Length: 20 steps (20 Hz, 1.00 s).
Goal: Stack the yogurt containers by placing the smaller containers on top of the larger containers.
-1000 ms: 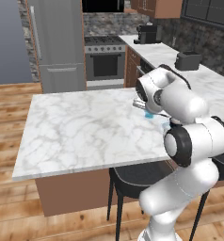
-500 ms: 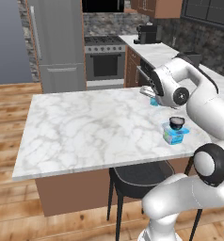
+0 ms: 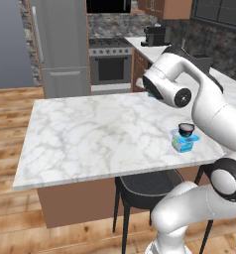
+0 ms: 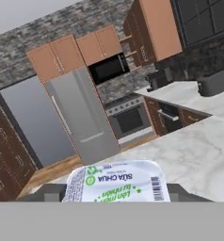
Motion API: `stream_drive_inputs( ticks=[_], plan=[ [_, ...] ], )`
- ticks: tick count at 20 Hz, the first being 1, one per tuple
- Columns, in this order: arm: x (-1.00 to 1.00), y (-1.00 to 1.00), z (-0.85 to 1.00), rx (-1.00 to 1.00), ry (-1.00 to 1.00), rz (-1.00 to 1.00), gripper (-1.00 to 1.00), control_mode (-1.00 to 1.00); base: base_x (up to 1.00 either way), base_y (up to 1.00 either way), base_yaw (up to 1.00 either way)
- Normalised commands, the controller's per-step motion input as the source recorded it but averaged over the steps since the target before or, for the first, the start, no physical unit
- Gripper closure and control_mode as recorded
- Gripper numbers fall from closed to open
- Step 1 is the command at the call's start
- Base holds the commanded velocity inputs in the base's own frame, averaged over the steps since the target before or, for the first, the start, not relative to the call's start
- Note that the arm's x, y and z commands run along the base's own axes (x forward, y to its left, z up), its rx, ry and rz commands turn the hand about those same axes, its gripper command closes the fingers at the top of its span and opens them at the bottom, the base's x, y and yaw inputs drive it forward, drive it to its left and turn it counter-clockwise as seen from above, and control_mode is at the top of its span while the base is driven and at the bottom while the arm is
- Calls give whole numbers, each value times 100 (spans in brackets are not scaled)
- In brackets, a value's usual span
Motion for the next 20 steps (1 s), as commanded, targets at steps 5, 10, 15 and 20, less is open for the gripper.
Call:
stream_drive_inputs(
  ticks=[5,10,15,20],
  plan=[
    [-47,5,100,0,18,-3,100,-100,0,0,0],
    [-75,0,100,0,25,-5,100,-100,0,0,0],
    [-87,-1,100,0,24,-8,100,-100,0,0,0],
    [-78,-20,99,-1,22,-10,100,-100,0,0,0]
  ],
)
